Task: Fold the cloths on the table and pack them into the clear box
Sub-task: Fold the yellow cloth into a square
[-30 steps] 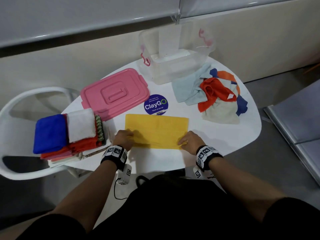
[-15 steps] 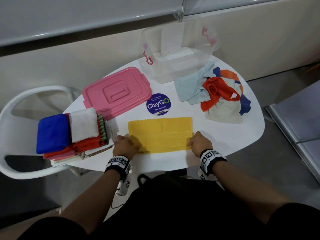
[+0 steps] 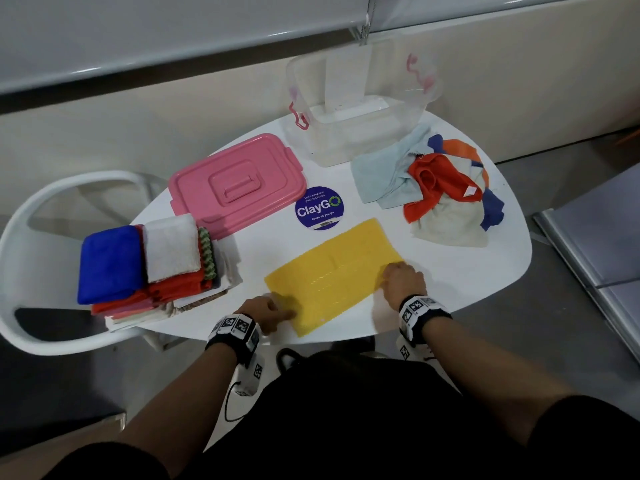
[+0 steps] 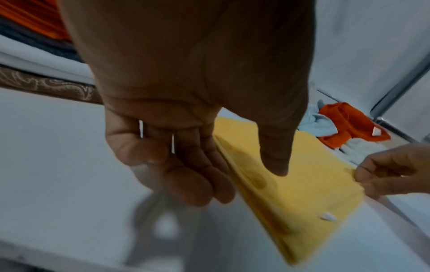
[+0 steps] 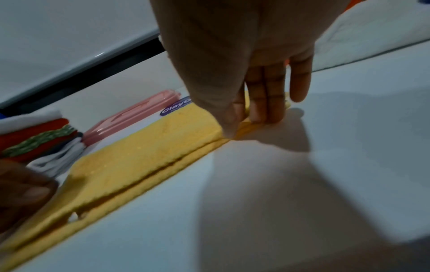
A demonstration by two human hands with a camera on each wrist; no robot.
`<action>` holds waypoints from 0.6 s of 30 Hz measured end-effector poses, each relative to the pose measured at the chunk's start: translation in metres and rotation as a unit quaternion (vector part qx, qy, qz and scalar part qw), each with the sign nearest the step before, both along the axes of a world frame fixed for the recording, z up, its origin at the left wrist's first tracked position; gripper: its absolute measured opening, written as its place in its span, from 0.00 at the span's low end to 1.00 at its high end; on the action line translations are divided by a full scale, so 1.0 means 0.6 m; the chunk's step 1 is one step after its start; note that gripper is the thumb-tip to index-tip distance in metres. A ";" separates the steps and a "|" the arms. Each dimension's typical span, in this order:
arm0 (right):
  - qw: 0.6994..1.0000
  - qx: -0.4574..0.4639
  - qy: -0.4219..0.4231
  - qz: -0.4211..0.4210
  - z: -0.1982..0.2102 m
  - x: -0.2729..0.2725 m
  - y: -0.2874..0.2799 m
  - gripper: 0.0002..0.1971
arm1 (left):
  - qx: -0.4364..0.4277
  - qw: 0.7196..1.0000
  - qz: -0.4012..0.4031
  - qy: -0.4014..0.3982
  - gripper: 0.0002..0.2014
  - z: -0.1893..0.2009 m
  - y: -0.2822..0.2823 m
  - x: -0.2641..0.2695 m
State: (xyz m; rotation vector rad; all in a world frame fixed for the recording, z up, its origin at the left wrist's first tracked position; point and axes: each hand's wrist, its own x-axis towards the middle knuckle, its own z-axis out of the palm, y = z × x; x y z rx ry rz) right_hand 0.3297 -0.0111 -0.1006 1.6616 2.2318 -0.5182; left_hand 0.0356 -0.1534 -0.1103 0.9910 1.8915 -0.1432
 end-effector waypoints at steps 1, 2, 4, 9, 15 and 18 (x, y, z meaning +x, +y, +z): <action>0.999 0.022 -0.024 -0.009 0.003 0.005 0.009 0.18 | 0.007 1.000 -0.007 0.022 0.31 0.004 0.001 0.000; 0.998 0.043 -0.033 -0.016 0.007 0.009 0.016 0.21 | 0.027 0.997 -0.003 0.071 0.32 0.011 0.003 0.000; 0.997 0.077 0.008 -0.019 0.014 0.012 0.023 0.22 | 0.099 0.982 0.022 0.157 0.27 0.016 0.010 0.001; 0.980 0.028 0.156 0.124 0.009 -0.030 -0.023 0.14 | 0.312 0.943 -0.081 0.084 0.12 0.006 0.027 0.033; 0.992 -0.065 0.031 0.099 0.005 -0.042 -0.044 0.17 | 0.227 0.921 -0.313 0.048 0.30 -0.009 0.026 0.047; 0.987 -0.016 0.032 0.159 0.017 -0.047 -0.048 0.15 | 0.241 0.908 -0.337 0.059 0.34 -0.016 0.006 0.034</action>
